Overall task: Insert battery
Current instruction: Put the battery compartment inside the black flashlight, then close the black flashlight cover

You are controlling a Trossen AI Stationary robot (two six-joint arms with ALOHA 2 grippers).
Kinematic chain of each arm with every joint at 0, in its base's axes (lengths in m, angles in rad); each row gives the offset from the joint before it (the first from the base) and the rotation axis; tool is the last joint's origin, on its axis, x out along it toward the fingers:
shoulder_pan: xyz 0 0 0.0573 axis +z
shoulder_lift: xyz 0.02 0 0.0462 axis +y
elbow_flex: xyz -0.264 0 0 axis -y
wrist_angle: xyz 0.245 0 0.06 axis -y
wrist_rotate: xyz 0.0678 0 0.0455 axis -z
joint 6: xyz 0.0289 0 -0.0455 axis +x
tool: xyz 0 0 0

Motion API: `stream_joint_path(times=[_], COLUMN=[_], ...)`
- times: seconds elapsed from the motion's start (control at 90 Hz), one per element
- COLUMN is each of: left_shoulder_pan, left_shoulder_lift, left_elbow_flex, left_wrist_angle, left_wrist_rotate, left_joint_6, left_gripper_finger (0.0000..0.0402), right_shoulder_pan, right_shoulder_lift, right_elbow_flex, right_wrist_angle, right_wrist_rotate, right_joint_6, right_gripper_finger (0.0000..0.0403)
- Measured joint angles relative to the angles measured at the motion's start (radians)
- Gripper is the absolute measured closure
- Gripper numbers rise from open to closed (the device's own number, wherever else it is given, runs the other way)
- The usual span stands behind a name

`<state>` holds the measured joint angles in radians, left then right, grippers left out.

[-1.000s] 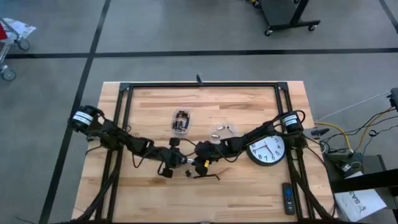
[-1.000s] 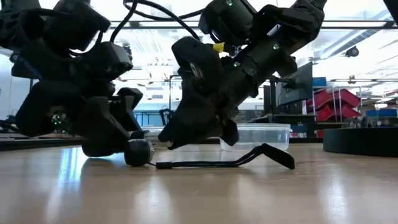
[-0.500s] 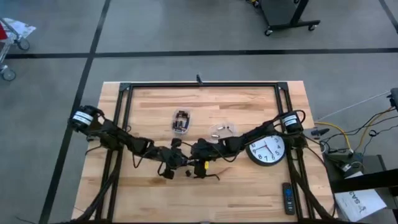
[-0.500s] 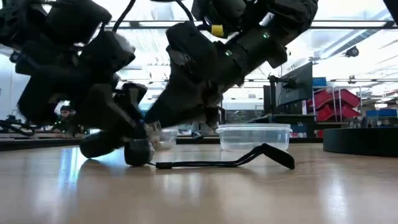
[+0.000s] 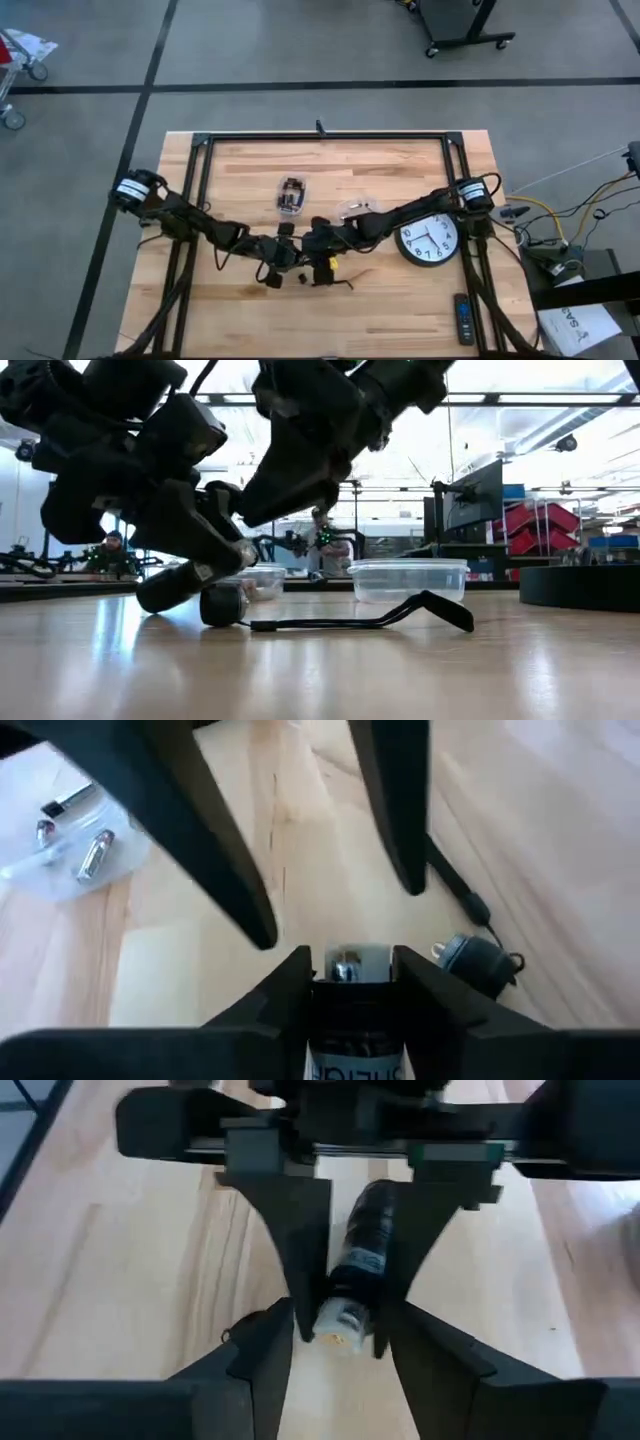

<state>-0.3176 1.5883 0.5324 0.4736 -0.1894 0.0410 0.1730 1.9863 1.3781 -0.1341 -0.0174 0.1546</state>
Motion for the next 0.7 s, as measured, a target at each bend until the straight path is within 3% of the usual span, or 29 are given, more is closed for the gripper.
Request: stream_joint_path(times=[0.333,0.7], left_shoulder_pan=[0.000,0.000], left_shoulder_lift=[-0.005,-0.099], left_elbow_flex=[0.036,0.113], left_wrist_angle=[-0.022,-0.071], left_wrist_rotate=[-0.010,-0.029], left_joint_6=[0.001,0.027], left_gripper_finger=[0.0305,0.0303], right_shoulder_pan=[0.016,0.089], right_shoulder_lift=[-0.031,-0.046], right_elbow_flex=[0.008,0.002], right_wrist_angle=[-0.163,-0.302], right_wrist_rotate=[0.006,0.230], right_joint_6=[-0.017,-0.009], right_gripper_finger=[0.0247,0.0263])
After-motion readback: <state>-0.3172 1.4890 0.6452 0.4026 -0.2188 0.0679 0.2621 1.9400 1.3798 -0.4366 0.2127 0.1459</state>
